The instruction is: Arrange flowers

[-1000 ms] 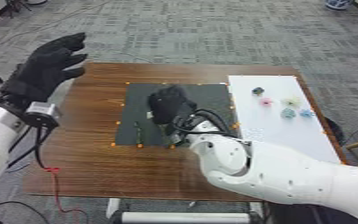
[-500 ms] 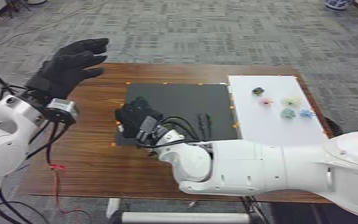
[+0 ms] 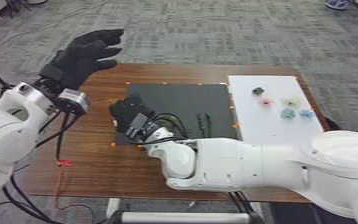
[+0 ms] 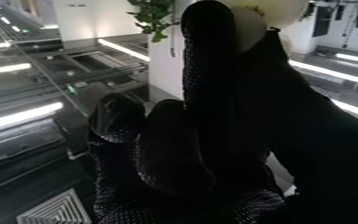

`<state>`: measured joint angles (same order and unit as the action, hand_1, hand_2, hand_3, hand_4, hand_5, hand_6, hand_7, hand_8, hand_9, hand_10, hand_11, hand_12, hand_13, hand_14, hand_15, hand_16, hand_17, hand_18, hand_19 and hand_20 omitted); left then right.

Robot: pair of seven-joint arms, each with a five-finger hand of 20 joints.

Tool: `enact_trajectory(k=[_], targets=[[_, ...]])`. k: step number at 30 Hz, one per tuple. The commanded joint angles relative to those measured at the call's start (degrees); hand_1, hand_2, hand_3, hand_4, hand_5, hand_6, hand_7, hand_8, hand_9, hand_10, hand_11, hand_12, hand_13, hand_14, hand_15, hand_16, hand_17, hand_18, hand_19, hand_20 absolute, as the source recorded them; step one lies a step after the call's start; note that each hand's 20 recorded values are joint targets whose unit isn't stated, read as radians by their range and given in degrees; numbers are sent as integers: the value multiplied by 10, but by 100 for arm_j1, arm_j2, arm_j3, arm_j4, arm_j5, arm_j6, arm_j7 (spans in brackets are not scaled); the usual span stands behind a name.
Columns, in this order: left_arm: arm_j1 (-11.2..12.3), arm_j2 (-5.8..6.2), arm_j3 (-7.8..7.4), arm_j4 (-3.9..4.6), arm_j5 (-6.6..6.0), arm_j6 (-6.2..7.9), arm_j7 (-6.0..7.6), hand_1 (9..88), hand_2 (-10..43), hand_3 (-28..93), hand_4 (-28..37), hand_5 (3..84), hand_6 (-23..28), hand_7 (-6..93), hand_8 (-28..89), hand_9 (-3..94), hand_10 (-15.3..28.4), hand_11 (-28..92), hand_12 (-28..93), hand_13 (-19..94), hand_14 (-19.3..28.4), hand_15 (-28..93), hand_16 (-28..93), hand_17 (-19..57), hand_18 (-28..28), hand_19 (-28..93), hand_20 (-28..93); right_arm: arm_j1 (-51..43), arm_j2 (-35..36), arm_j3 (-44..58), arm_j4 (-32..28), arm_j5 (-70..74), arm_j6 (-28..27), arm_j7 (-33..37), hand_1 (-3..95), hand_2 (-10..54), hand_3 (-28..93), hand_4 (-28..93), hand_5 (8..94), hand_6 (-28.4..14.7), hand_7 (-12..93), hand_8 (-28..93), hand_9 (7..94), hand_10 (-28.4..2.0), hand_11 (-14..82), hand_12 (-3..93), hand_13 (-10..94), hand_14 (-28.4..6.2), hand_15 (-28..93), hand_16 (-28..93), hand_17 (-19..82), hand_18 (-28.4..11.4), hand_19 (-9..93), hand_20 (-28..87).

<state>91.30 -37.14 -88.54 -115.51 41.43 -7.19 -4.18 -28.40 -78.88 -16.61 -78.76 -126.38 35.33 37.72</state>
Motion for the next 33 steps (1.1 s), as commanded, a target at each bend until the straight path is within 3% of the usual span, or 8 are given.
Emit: enact_trajectory(k=[1, 12, 18, 28, 33], targets=[[-195, -143, 139, 80, -61, -141, -99, 247, -38, 696, -251, 217, 14, 179, -74, 146, 88, 113, 211, 51, 122, 318, 3, -150, 206, 392, 117, -258, -151, 129, 144, -184, -201, 13, 467, -95, 839, -282, 824, 48, 321, -12, 922, -36, 100, 464, 786, -43, 857, 333, 403, -206, 908, 513], [-355, -238, 302, 168, -73, -237, -158, 242, -35, 684, -251, 216, 11, 166, -68, 149, 85, 89, 228, 58, 115, 306, 11, -139, 204, 400, 100, -641, -145, 480, 104, -314, -616, -157, 453, -95, 837, -283, 820, 64, 314, -19, 920, -29, 82, 440, 785, -43, 855, 339, 402, -206, 908, 512], [-270, -238, 221, 128, -63, -196, -141, 238, -34, 676, -241, 216, 7, 146, -53, 156, 79, 50, 253, 66, 109, 292, 17, -127, 202, 436, 78, -687, -57, 586, 20, -278, -1051, -208, 424, -95, 821, -283, 770, 79, 301, -51, 876, -25, 64, 391, 772, -42, 852, 346, 390, -202, 897, 516], [-266, -252, 221, 138, -65, -190, -134, 243, -36, 685, -246, 217, 9, 164, -65, 154, 82, 72, 252, 60, 114, 318, 10, -136, 205, 439, 71, -713, -5, 782, 14, -361, -1232, -34, 388, -95, 827, -283, 675, 68, 285, -69, 752, -42, 173, 291, 737, -44, 862, 336, 364, -199, 875, 532], [-154, -245, 121, 94, -52, -146, -123, 244, -36, 684, -249, 217, 8, 170, -68, 154, 83, 80, 242, 62, 113, 335, -2, -129, 211, 483, 62, -720, 65, 909, -21, -361, -1289, 156, 371, -95, 877, -283, 649, 62, 272, -163, 701, -56, 225, 223, 722, -44, 863, 335, 354, -198, 866, 539]])
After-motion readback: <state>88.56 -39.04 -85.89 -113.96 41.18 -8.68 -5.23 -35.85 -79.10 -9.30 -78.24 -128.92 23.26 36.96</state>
